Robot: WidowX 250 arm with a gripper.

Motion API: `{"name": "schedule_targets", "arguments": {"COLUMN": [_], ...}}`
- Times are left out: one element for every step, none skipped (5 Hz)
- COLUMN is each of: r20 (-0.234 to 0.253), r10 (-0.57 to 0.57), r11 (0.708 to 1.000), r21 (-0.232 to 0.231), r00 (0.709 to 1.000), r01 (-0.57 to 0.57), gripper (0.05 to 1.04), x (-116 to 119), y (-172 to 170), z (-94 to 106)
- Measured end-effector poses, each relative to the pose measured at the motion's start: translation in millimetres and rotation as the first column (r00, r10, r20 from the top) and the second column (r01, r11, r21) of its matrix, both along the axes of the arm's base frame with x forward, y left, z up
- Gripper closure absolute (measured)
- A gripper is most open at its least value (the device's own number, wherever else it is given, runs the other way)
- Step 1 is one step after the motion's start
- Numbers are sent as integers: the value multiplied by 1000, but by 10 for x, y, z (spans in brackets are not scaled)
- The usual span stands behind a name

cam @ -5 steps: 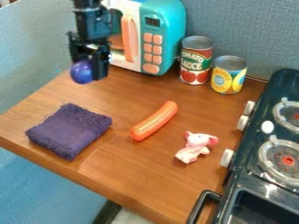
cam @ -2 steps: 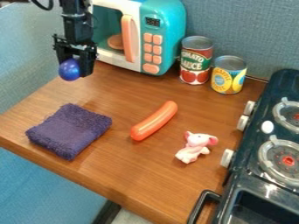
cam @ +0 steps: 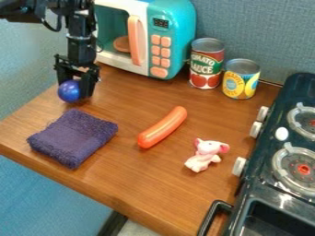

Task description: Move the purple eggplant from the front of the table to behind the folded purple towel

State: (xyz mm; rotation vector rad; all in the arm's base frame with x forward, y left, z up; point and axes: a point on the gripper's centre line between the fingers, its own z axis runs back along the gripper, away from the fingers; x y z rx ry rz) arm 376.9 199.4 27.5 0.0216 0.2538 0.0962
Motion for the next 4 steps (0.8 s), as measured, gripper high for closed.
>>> {"name": "schedule_targets", "arguments": {"r20": [-13,9,12,18], "r10": [6,-2,-7,-6], "r11": [1000,1000,1000,1000], "r21": [6,0,-18,-31], "r00": [1000,1000,1000,1000], "r01": [-6,2,8,6], "gripper": [281,218,63,73], "x": [-7,36,41,47], "y": [6,27,2,-12], "z": [-15,58,61,59]}}
